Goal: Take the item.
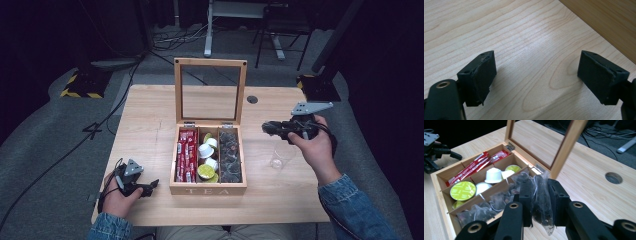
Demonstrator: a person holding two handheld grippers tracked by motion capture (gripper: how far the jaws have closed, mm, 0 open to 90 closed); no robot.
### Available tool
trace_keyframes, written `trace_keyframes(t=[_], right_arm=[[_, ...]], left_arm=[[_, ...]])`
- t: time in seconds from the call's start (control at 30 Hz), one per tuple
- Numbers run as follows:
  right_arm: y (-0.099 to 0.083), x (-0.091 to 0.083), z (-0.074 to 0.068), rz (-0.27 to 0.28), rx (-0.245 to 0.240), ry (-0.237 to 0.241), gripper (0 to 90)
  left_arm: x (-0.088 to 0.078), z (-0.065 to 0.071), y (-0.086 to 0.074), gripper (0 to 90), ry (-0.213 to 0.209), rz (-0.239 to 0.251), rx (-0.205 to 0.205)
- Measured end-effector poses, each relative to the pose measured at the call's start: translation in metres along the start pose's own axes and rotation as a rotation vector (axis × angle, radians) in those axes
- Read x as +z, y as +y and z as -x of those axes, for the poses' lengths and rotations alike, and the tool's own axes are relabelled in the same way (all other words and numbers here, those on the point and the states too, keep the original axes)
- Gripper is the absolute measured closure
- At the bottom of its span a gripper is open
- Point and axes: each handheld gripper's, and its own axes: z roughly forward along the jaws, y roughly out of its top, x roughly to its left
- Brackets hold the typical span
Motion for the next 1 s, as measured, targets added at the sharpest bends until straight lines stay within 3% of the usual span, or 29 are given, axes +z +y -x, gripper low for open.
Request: trace_keyframes(t=[0.53,1.0], right_arm=[[-0.025,-0.023,0.022,-0.033,0.049,-0.089,74.8],[-0.049,-0.028,0.031,-0.085,0.08,-0.147,74.8]], left_arm=[[0.0,0.0,0.0,15.9,0.0,0.0,0.0],[0.003,-0.003,0.003,15.8,0.0,0.004,-0.002]])
